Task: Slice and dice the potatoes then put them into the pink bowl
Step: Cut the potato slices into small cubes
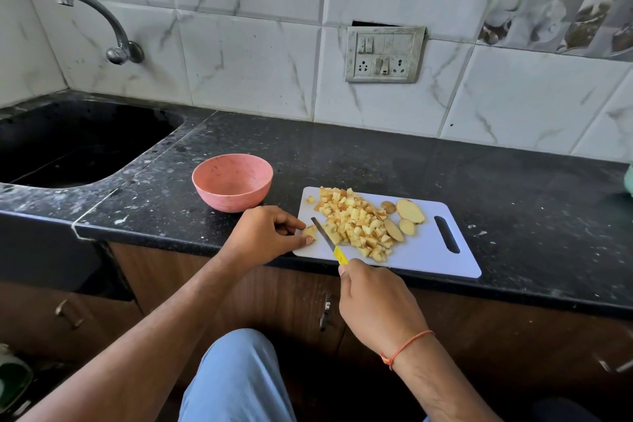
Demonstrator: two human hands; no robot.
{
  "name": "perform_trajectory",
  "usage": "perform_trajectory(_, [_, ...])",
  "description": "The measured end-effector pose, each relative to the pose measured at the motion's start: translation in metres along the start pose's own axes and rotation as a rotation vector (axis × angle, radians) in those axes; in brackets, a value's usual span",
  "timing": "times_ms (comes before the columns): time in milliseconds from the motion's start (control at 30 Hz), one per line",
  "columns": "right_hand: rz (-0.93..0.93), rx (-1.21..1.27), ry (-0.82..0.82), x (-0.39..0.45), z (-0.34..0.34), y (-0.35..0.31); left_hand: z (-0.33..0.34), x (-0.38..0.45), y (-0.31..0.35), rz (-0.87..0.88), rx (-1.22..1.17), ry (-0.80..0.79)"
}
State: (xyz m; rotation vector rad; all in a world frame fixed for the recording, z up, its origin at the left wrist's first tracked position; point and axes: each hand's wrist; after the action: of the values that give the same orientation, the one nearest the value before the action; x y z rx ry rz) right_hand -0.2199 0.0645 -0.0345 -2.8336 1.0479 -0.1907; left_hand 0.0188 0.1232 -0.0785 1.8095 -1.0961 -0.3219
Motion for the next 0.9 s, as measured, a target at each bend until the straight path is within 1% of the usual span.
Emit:
perform_trajectory(200, [-0.009,-0.029,-0.02,0.002,0.002,-0.007,0.001,-0.001,-0.001,-0.012,0.012,0.004])
perform_trajectory(400, [-0.014,-0.089,-0.071,0.0,0.002,-0.012,0.001,-0.001,-0.001,0.019,0.005,0.003])
perform_trajectory(567, [-0.036,-0.14,-0.12,0.011,0.005,-0.015,0.002,0.001,-0.001,-0.014,-0.012,0.008])
perform_trajectory(733, [-0.04,-0.172,-0.136,0.02,0.005,-0.017,0.002,0.002,-0.004,-0.025,-0.011,0.019])
perform_trajectory(900, [-0.044,-0.204,-0.21,0.032,0.001,-0.022,0.002,0.003,-0.001,-0.047,-0.004,0.012])
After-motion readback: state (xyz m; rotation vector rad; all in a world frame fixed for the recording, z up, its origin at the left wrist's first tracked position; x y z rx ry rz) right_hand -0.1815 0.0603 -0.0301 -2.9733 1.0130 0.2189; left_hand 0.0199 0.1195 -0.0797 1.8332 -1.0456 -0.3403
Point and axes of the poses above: each hand's wrist, its own x-axis towards the middle knuckle, its own z-axis out of the palm, y = z × x, and after that the axes turned 7 degrees about -x, right-handed
